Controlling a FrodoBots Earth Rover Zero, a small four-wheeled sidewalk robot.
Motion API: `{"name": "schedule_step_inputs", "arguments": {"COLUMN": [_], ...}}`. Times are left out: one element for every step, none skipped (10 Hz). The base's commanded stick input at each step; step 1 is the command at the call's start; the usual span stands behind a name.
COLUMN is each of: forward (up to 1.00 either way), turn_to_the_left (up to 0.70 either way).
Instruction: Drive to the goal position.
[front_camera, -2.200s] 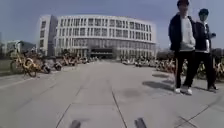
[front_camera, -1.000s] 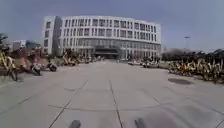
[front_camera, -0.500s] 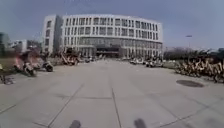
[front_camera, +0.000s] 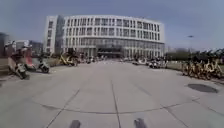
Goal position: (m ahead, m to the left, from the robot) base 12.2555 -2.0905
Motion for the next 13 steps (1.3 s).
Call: {"name": "schedule_step_inputs", "arguments": {"forward": [0.85, 0.85, 0.85, 0.85, 0.85, 0.85, 0.85, 0.85, 0.85, 0.85, 0.85, 0.85, 0.85], "turn_to_the_left": [0.01, 0.01, 0.01, 0.04, 0.07, 0.10, 0.13, 0.12, 0.09, 0.06, 0.03, 0.00, -0.03]}}
